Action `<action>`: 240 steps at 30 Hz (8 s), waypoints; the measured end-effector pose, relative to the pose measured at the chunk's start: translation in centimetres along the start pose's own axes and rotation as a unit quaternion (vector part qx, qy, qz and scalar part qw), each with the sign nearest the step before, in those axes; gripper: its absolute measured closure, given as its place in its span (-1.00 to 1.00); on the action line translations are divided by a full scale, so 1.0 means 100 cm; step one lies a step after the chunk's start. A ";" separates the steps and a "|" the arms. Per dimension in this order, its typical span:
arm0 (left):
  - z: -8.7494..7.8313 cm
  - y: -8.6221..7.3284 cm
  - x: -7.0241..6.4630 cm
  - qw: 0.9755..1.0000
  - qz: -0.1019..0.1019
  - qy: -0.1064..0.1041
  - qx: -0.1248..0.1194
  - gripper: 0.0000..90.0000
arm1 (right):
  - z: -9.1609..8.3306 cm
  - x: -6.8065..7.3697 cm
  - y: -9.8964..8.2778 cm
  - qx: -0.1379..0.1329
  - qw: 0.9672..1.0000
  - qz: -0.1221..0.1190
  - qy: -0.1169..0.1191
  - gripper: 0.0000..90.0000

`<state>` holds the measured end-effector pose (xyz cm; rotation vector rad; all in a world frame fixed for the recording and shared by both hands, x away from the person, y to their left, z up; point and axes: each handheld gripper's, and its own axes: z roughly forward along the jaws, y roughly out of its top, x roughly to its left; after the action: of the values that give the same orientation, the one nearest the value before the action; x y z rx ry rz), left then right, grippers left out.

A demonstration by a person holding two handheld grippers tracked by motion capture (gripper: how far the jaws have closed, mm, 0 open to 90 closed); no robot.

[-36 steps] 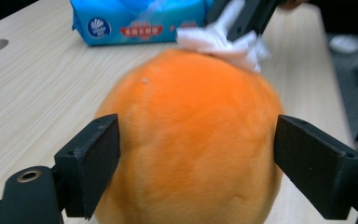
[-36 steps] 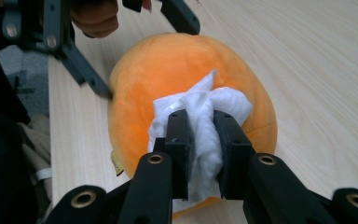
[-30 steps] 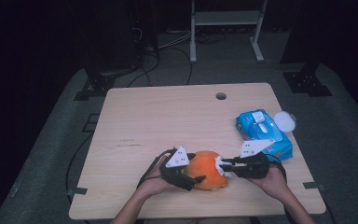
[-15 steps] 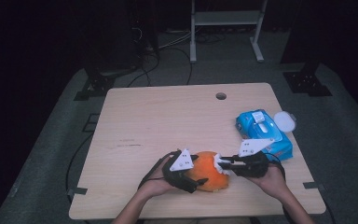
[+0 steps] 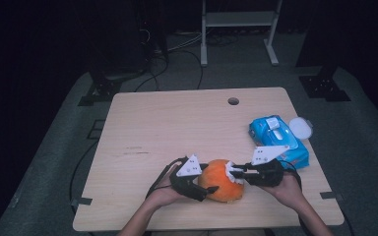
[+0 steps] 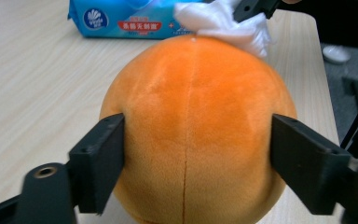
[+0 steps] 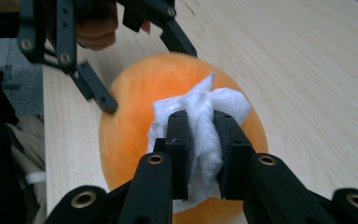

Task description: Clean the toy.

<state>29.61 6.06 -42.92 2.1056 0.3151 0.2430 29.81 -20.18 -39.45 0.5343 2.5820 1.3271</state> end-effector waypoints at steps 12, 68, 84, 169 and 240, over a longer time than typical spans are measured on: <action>0.007 -0.009 -0.001 1.000 -0.010 -0.004 -0.013 -0.60 | -0.005 -0.006 -0.005 -0.004 1.000 0.006 0.001 0.70; 0.012 0.008 -0.007 0.998 -0.050 0.032 -0.032 -0.31 | -0.016 0.018 0.013 -0.003 0.997 -0.056 -0.053 0.71; 0.007 -0.006 0.012 0.996 -0.087 -0.002 -0.031 -0.53 | -0.015 0.004 -0.009 0.026 0.997 -0.036 -0.056 0.71; 0.022 0.005 -0.013 0.996 -0.070 0.016 -0.048 -0.69 | -0.028 0.006 -0.001 0.000 0.999 -0.016 -0.052 0.71; 0.012 0.003 -0.013 0.998 0.035 0.036 -0.033 -0.42 | -0.004 0.021 0.000 0.011 0.999 -0.035 -0.024 0.71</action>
<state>28.73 4.56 -43.35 2.0474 0.2729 0.3652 27.80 -19.64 -39.24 0.4686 2.5535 1.2498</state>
